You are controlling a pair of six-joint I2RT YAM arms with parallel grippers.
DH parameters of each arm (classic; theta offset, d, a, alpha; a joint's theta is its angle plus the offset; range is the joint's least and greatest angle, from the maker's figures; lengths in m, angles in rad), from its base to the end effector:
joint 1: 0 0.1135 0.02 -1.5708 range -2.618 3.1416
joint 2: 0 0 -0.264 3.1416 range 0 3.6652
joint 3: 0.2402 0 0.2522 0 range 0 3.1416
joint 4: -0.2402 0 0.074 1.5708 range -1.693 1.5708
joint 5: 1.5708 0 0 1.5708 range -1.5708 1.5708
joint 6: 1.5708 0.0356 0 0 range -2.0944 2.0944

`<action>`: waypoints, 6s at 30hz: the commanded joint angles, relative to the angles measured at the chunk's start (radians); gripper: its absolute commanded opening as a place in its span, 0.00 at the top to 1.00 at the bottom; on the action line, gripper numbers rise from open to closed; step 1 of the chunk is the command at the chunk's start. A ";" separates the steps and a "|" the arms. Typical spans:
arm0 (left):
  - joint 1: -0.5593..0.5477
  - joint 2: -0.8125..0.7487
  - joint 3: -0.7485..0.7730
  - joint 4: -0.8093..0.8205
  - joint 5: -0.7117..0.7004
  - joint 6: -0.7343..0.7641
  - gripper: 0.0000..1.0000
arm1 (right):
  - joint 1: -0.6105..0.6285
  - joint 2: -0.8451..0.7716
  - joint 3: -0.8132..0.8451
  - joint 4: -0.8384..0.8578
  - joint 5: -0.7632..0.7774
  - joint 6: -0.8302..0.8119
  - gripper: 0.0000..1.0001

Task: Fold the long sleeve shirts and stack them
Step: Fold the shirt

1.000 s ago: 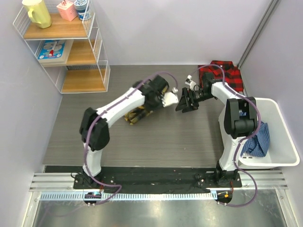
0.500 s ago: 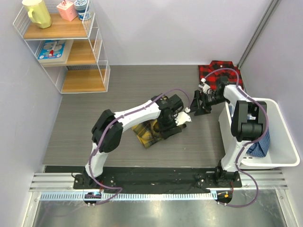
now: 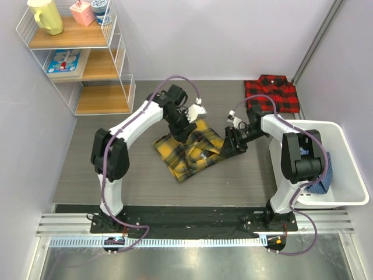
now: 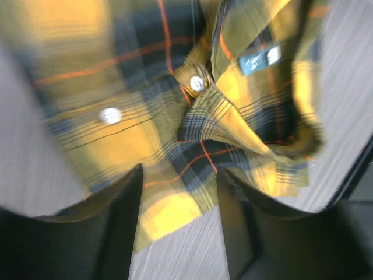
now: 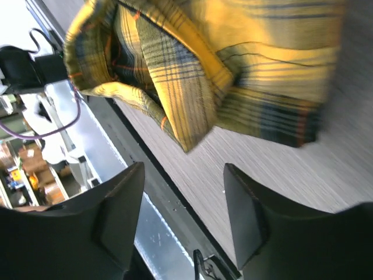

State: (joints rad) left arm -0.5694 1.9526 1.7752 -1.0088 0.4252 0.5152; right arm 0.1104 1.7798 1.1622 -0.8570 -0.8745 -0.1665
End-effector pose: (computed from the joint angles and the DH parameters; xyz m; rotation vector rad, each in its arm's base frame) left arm 0.3374 -0.2334 0.2757 1.4960 2.2620 -0.5990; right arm 0.3136 0.0622 0.1824 -0.4402 2.7118 1.2796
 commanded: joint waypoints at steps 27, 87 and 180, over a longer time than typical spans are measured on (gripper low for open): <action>0.112 -0.052 -0.149 0.122 0.049 -0.143 0.50 | 0.061 0.112 0.382 0.015 0.059 -0.114 0.42; 0.333 -0.233 -0.599 0.326 0.287 -0.544 0.48 | 0.110 0.273 0.568 -0.217 0.195 -0.332 0.51; 0.120 -0.190 -0.609 0.647 0.342 -0.064 0.83 | 0.250 0.483 0.778 0.045 -0.141 0.185 0.58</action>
State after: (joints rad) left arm -0.4362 1.8107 1.2064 -0.3973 0.7376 0.3515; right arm 0.3546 2.2513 1.9491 -0.8661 -0.9668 -0.0673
